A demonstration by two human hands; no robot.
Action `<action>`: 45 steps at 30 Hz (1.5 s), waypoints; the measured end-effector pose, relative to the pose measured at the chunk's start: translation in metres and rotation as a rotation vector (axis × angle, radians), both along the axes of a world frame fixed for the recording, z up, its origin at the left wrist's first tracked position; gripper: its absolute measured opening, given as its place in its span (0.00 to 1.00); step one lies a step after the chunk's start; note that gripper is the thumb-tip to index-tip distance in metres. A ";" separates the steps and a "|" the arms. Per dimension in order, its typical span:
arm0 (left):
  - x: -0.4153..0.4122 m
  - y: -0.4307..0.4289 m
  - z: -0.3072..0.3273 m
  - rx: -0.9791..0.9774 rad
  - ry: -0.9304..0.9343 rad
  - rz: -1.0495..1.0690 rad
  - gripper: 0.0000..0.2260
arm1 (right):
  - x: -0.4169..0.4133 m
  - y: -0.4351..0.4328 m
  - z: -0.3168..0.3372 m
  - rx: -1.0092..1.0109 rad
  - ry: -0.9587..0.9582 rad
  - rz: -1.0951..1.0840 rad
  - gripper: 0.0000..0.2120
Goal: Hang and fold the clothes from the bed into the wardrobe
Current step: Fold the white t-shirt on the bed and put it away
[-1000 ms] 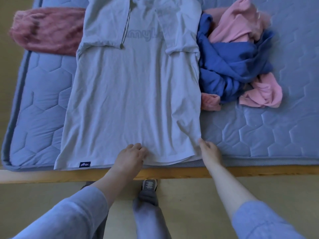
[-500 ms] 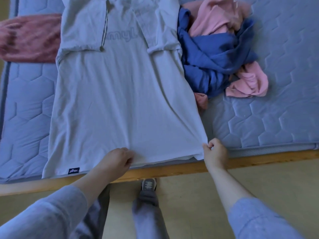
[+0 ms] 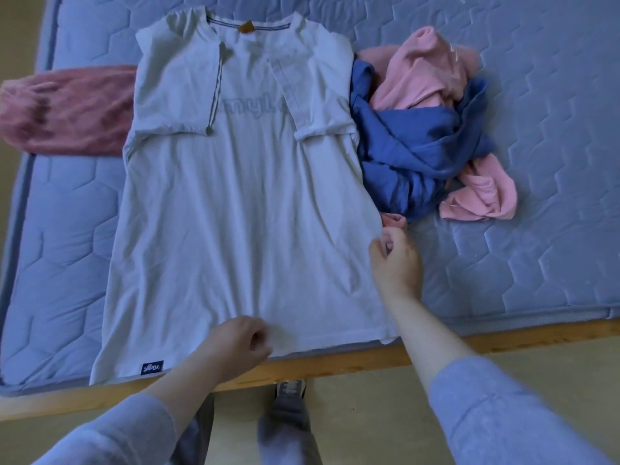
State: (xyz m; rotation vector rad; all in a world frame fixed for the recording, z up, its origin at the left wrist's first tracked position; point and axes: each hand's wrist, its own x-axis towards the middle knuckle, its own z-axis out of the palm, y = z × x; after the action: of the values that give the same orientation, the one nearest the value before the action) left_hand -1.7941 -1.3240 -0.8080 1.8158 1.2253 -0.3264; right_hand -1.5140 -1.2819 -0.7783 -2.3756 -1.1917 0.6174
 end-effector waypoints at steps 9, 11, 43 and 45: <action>0.013 0.090 0.000 0.186 -0.060 0.087 0.04 | 0.005 0.113 -0.018 -0.236 0.161 -0.152 0.17; 0.017 0.110 0.004 0.204 -0.081 0.091 0.04 | 0.009 0.119 -0.018 -0.175 0.206 -0.190 0.16; -0.053 0.434 0.044 0.446 0.054 0.336 0.08 | -0.035 0.386 0.019 -0.116 -0.129 0.373 0.13; -0.055 0.458 0.038 0.488 0.070 0.336 0.11 | -0.030 0.406 0.012 -0.128 -0.213 0.414 0.15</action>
State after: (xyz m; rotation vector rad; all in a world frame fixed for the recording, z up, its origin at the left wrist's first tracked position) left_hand -1.8496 -0.8659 -0.7702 1.9596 1.7415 0.1138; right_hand -1.5435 -0.8763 -0.7664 -2.3572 -1.8136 0.5892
